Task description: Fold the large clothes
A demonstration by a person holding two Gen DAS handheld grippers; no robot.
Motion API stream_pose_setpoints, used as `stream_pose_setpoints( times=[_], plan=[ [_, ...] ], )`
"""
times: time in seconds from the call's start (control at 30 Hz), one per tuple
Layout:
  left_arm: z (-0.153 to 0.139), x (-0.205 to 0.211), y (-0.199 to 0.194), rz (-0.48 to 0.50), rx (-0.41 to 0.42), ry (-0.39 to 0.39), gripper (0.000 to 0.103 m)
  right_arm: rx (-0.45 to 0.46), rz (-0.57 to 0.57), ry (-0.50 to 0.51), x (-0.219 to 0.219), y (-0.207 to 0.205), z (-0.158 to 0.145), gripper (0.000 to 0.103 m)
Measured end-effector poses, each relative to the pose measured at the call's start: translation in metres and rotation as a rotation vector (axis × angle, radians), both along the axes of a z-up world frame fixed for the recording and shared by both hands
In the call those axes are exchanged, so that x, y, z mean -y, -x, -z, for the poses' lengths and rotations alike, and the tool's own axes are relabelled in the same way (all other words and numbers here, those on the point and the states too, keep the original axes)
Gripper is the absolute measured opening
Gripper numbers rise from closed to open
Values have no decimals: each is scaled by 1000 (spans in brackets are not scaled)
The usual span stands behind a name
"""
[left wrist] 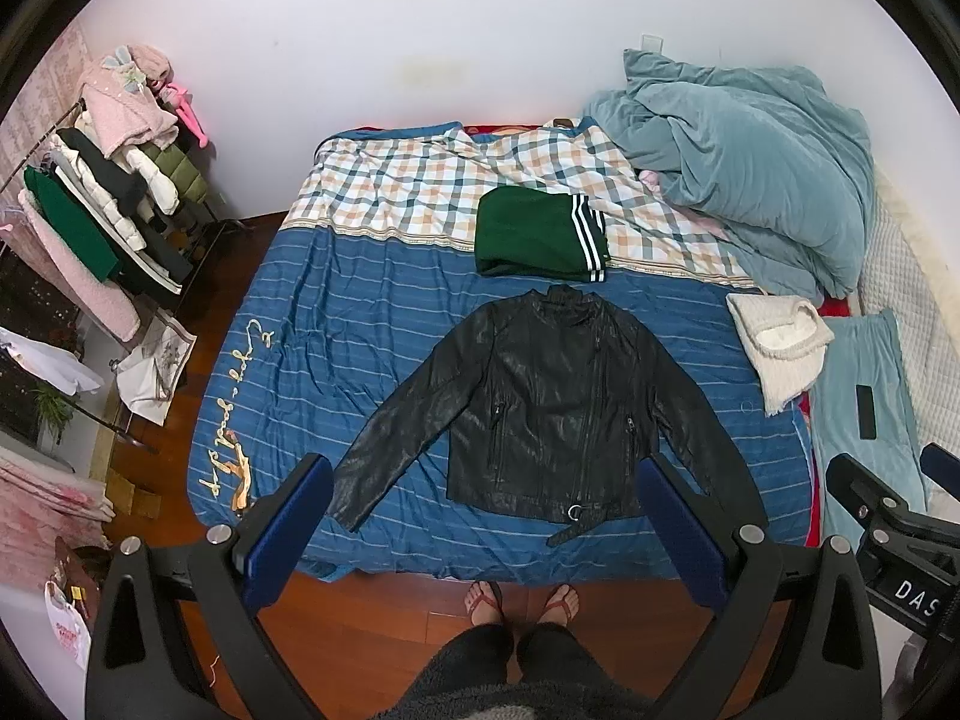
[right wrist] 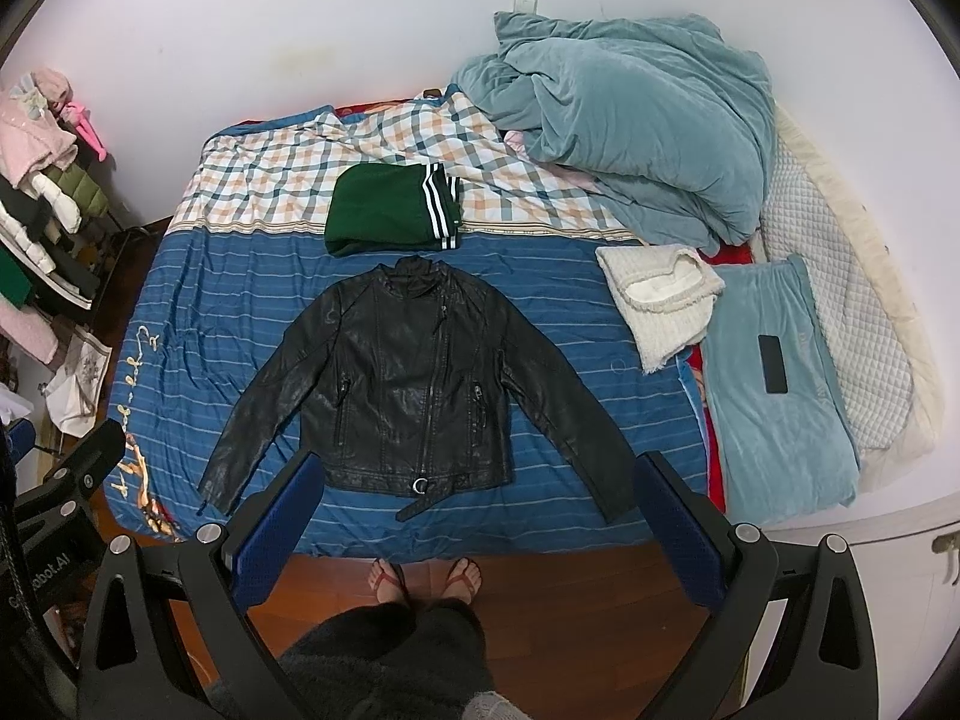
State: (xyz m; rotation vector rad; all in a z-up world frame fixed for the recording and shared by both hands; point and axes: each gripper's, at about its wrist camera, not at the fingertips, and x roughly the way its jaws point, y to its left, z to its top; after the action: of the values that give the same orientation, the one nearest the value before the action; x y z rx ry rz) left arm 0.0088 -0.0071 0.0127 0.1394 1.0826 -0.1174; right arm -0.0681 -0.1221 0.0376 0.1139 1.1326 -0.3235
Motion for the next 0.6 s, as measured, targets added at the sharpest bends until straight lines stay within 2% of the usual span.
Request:
stream_pose_setpoints(
  times=[0.33,0.5,0.6],
  plan=[
    [3,1,2,2,-1,3,103,-6,6,-4,-3,-3,-2,103],
    [8,-1,-16,21,-3,0,103,-14,25,-19,-8,-21,5,103],
    [26,-4,-36,17,32,-16,103,-1,57,-68,-3,-33,21,103]
  ],
)
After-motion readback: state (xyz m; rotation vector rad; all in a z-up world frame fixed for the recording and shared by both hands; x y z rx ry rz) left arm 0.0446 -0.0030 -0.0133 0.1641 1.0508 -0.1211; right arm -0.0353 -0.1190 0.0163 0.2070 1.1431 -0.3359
